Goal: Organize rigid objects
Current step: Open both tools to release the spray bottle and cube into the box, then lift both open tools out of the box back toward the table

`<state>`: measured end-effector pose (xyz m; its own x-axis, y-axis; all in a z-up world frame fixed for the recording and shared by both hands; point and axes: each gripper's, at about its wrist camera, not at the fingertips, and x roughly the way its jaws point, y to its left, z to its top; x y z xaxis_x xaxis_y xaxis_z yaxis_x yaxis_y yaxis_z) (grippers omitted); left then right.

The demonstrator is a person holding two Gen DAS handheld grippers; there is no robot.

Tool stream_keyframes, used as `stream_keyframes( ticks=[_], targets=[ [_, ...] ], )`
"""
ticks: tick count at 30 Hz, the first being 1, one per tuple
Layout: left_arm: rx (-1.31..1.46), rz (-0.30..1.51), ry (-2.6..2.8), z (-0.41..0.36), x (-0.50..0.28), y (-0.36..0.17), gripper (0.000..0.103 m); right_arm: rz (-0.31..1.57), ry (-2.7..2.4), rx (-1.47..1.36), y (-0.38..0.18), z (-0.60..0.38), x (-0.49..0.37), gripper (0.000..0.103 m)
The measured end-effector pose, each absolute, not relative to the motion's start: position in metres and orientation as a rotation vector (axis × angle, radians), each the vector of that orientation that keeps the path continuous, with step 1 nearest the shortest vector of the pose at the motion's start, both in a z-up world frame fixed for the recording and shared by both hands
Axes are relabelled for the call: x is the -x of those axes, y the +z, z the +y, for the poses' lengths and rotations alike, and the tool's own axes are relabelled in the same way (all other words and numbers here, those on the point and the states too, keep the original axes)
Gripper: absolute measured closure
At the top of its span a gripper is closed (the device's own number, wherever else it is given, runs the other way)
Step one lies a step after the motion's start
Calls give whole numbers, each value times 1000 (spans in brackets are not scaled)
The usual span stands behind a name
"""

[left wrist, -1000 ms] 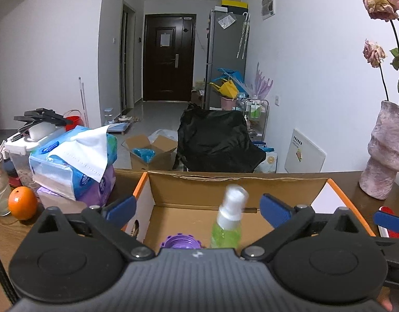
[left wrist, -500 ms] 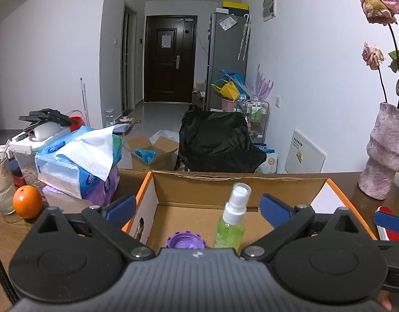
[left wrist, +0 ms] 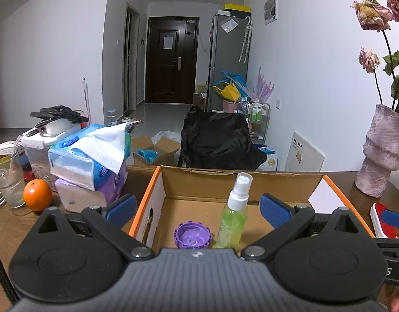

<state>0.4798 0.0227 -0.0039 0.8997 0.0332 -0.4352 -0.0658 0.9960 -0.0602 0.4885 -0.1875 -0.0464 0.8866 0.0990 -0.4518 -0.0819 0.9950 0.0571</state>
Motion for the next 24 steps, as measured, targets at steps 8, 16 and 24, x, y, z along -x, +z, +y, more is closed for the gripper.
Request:
stream_keyframes(
  ticks=[8, 16, 24],
  targets=[
    [83, 448, 55, 30, -460, -5, 0, 469, 103, -26, -44, -196, -465, 0],
    [93, 450, 70, 41, -435, -7, 0, 467, 104, -16, -42, -206, -441, 0],
    [92, 455, 86, 51, -410, -10, 0, 467, 99, -18, -44, -217, -421, 0]
  ],
)
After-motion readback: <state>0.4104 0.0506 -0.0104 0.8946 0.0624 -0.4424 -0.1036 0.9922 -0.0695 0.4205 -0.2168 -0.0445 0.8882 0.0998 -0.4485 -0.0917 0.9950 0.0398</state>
